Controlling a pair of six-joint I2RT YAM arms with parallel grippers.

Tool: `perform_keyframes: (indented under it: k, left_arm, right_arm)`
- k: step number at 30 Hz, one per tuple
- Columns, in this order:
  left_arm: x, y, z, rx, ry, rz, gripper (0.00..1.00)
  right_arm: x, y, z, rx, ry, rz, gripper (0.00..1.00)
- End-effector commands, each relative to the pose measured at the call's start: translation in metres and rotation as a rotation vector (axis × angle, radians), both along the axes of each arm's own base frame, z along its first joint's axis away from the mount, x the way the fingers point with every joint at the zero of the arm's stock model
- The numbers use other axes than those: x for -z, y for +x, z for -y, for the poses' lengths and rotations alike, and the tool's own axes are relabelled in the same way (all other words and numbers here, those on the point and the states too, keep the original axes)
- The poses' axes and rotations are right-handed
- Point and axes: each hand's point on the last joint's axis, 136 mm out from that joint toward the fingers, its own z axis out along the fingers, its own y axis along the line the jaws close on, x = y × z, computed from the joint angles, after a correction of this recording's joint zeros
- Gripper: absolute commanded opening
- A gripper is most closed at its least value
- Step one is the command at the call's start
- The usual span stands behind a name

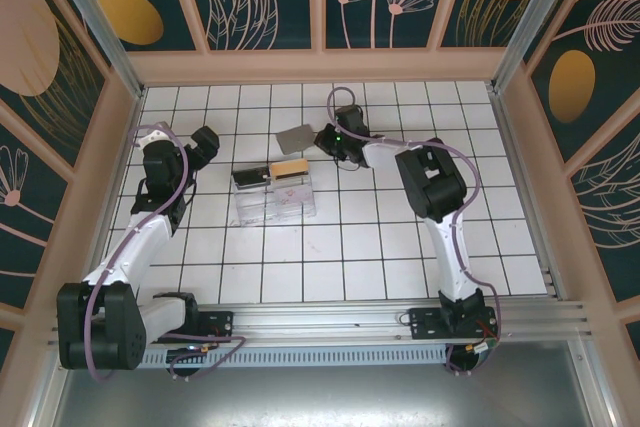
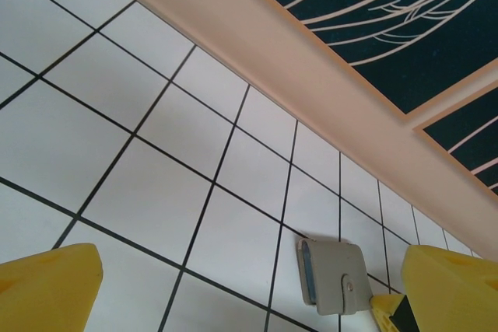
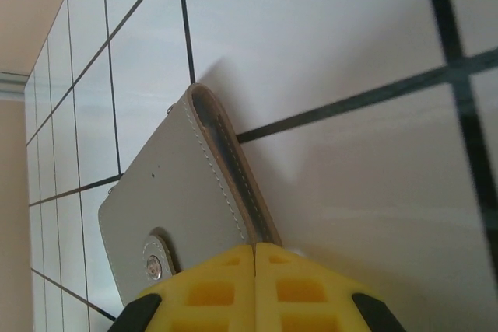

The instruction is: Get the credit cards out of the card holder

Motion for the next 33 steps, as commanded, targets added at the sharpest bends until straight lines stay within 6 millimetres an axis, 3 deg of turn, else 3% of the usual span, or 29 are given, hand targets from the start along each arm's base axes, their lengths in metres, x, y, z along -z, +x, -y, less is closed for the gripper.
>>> perform_keyframes:
  k: [1,8,11,15,26,33]
  left_arm:
    - [-0.009,0.003,0.007,0.034,-0.014,0.018,0.99]
    - [-0.019,0.008,0.031,0.114,0.001,0.03,0.99]
    - [-0.029,0.01,0.052,0.165,0.022,0.038,0.99]
    - [-0.041,0.01,0.079,0.231,0.017,0.059,0.99]
    - [-0.057,-0.015,0.155,0.404,0.018,0.096,0.99]
    - [-0.05,-0.035,0.176,0.467,0.035,0.077,0.99]
  right_arm:
    - [-0.034,0.003,0.036,0.077,0.005,0.051,0.0]
    - [-0.055,-0.022,0.12,0.187,-0.038,0.08,0.0]
    - [-0.057,-0.048,0.153,0.215,-0.066,0.072,0.0]
    - [-0.056,-0.086,0.174,0.199,-0.102,0.055,0.0]
    - [-0.056,-0.209,0.168,-0.054,-0.05,0.0,0.0]
    - [-0.054,-0.252,0.152,-0.214,-0.045,-0.031,0.0]
